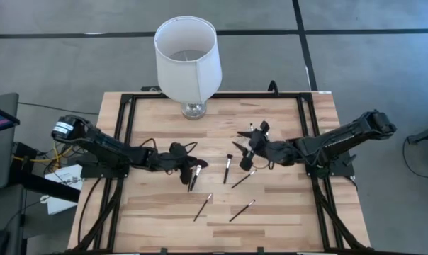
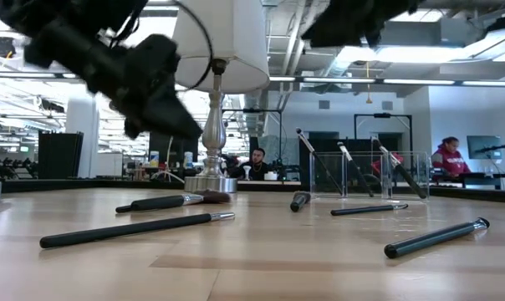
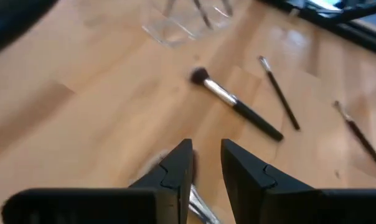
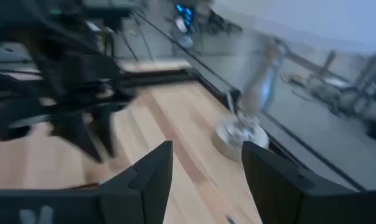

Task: Pick & Place Makeup Supplies
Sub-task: Put the black makeup brush into the transparent organizer

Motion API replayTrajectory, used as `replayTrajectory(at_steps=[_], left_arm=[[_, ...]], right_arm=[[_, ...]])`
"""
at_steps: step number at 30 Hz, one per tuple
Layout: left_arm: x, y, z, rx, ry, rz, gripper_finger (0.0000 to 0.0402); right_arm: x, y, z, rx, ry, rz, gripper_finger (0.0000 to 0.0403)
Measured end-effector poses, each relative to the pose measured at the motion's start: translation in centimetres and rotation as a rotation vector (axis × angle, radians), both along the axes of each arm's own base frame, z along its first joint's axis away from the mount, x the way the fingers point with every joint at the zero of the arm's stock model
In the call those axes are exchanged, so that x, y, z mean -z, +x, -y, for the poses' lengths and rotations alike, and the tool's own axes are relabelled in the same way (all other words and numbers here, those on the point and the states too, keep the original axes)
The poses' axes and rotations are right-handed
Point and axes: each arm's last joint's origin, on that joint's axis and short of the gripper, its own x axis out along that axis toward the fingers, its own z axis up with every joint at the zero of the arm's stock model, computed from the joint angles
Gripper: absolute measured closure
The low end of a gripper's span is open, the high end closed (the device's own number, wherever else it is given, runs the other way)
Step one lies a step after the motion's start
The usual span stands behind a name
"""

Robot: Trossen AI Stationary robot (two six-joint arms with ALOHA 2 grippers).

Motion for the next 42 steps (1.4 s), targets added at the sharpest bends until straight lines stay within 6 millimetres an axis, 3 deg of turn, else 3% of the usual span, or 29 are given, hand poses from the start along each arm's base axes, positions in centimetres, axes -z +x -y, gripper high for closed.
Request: replayTrajectory(at_steps=[5, 9, 16, 21, 36, 42], left_arm=[[-3.1, -0.4, 0.5, -0.111, 0.096, -0.023, 0.032], [-3.4, -1.0, 2.0, -0.162, 0.077, 0.027, 0.0321], [0.5, -0.9, 4.7, -0.163, 0.036, -0.061, 0.0321], [3.0, -0.7, 5.4, -0.24, 0.0, -0.091, 0.0321], [6.9, -0.5, 5.4, -0.301, 0.042, -0.167, 0.0321], [7.3, -0.4, 5.4, -0.307, 0.055, -0.17, 0.0321]], right_arm=[[-0.8, 0.0, -1.3, -0.07, -0.072, 0.042, 0.0218], [-1.9, 0.1, -1.8, -0.129, -0.107, 0.125, 0.022], [-2.1, 0.4, -1.5, -0.199, -0.104, 0.138, 0.0221], [-2.2, 0.6, -0.8, -0.199, -0.098, 0.152, 0.0221], [-2.4, 1.1, 1.6, -0.176, -0.131, 0.155, 0.0221], [-2.4, 1.3, 2.4, -0.201, -0.125, 0.157, 0.0221]])
